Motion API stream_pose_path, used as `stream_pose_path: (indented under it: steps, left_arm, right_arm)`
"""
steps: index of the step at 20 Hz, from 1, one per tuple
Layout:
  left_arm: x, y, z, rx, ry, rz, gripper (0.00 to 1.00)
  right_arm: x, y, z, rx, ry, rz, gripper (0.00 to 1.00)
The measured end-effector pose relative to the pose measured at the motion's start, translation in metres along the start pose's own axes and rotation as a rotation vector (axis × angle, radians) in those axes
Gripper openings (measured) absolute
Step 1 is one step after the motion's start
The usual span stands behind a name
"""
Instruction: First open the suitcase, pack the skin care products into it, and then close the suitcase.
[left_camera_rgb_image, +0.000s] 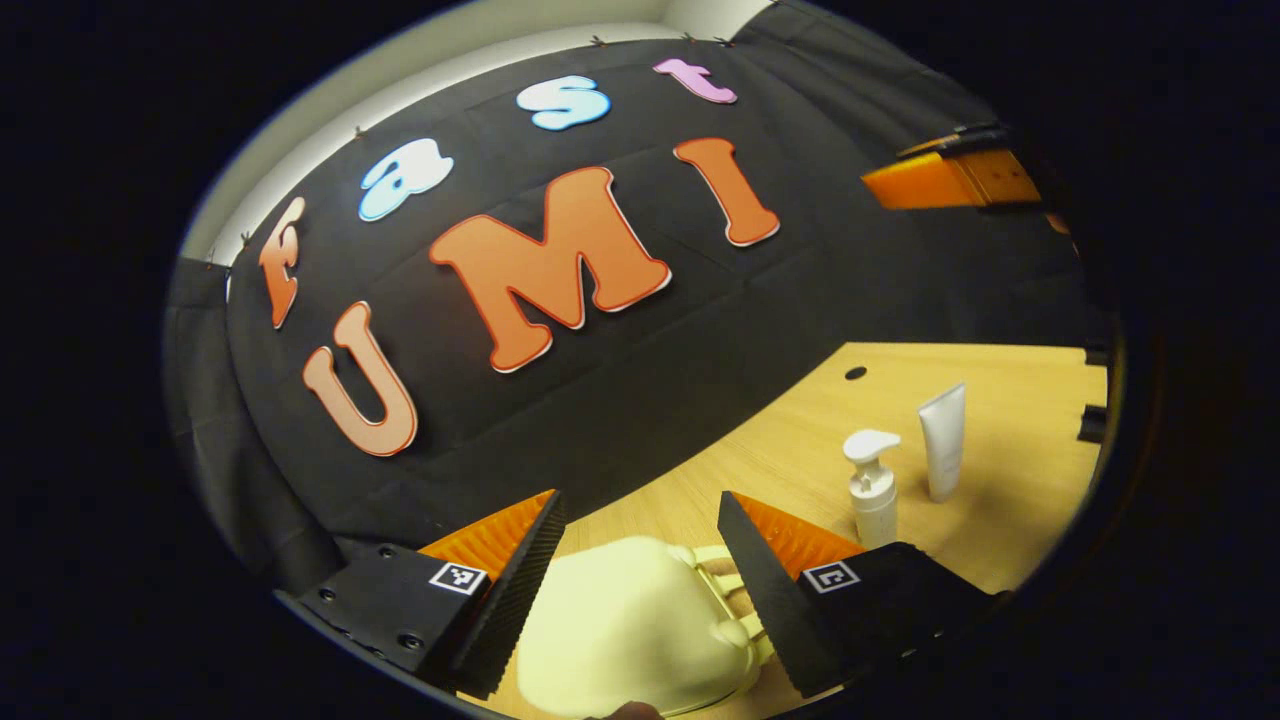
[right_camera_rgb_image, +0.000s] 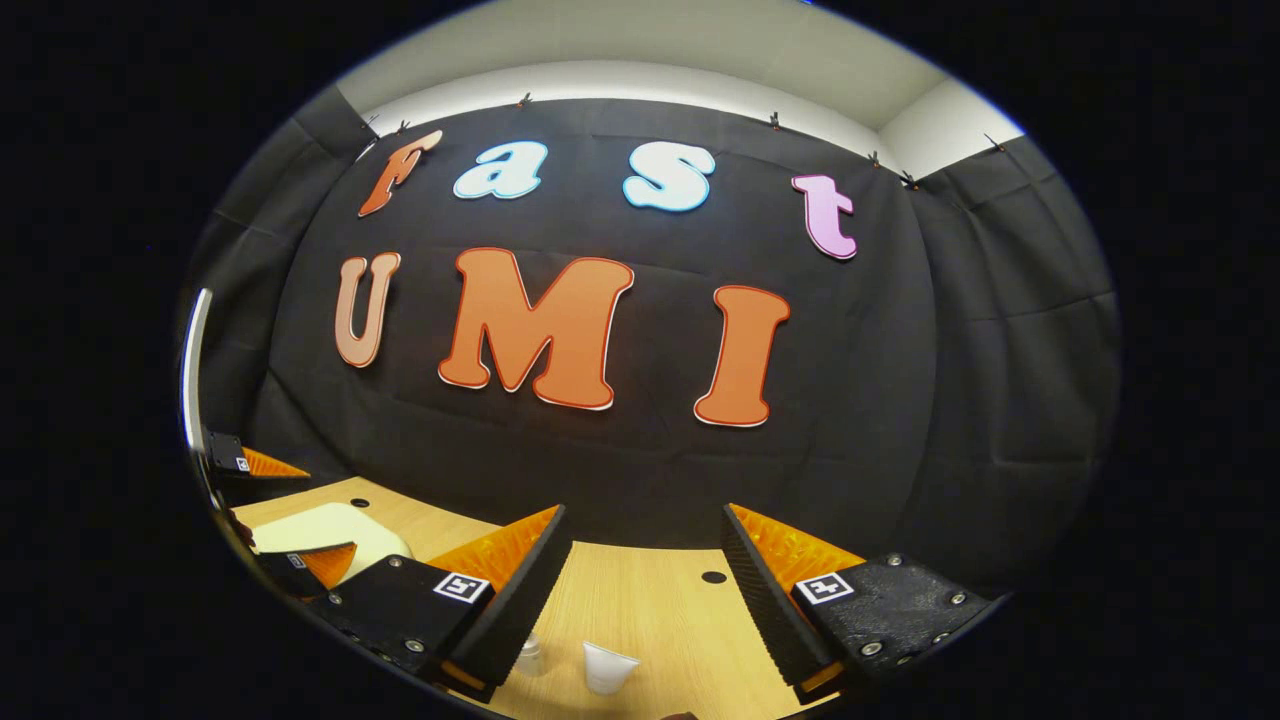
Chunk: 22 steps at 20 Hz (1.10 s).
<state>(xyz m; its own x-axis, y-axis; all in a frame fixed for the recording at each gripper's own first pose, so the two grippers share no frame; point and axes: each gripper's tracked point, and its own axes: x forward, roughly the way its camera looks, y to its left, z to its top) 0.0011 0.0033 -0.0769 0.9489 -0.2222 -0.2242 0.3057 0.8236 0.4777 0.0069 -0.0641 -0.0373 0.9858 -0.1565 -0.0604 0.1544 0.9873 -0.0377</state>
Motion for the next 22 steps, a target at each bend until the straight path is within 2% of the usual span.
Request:
stream_pose_path:
  steps: [14,19,21,22]
  left_arm:
    - [-0.01,-0.005,-0.054,0.392,0.172,-0.123,0.97]
    - [-0.014,0.012,-0.072,0.524,0.261,-0.096,0.92]
    - [-0.017,0.022,-0.079,0.575,0.308,-0.074,0.81]
    - [-0.019,0.026,-0.075,0.613,0.307,-0.048,0.8]
  right_arm:
    - [0.016,-0.037,-0.032,-0.007,0.041,0.01,0.96]
    - [0.017,-0.046,-0.043,-0.006,0.052,0.01,0.96]
    - [0.015,-0.049,-0.047,-0.004,0.06,0.009,0.96]
    - [0.014,-0.05,-0.049,-0.003,0.063,0.007,0.96]
